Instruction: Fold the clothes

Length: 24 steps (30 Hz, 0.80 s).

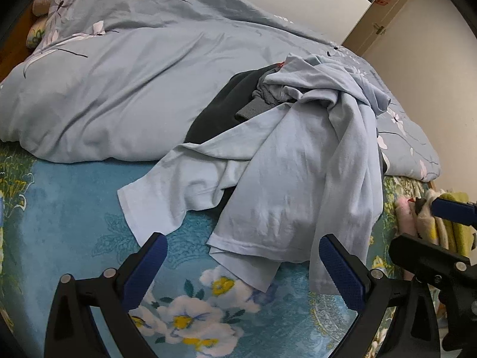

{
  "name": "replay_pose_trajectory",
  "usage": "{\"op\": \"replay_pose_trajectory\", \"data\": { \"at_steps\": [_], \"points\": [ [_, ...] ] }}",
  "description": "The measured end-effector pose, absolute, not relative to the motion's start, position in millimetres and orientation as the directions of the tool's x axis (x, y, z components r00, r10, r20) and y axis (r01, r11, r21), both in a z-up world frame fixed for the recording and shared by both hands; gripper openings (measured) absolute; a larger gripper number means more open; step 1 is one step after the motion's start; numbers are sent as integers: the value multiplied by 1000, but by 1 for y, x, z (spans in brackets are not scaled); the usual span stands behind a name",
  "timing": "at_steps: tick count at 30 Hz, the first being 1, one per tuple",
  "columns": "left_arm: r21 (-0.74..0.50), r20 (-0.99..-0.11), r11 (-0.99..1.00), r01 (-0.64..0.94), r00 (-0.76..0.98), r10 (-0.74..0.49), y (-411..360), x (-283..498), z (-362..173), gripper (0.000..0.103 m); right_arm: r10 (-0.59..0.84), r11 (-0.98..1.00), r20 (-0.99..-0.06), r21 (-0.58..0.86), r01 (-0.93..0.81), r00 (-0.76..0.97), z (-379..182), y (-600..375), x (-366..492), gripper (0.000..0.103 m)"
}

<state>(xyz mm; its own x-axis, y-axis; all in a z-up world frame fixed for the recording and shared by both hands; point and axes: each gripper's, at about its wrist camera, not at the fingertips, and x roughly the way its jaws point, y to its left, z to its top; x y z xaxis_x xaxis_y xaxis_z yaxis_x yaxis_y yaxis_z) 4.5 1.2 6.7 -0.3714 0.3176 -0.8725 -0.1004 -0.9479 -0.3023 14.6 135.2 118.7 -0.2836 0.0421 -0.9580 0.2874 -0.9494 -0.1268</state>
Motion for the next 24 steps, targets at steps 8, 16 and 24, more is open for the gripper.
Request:
{"op": "replay_pose_trajectory", "data": {
  "at_steps": [8, 16, 24],
  "points": [
    [-324, -872, -942, -89, -358, 334, -4, 5, -1, 103, 57, -937, -957, -149, 317, -283, 114, 129, 13, 100],
    [-342, -868, -934, -102, -346, 356, -2, 5, -9, 103, 76, -931, -958, -168, 325, -275, 108, 126, 12, 100],
    [-349, -869, -931, -102, -335, 363, -4, 2, -16, 103, 78, -929, -962, -166, 330, -263, 99, 125, 8, 100]
  ]
}}
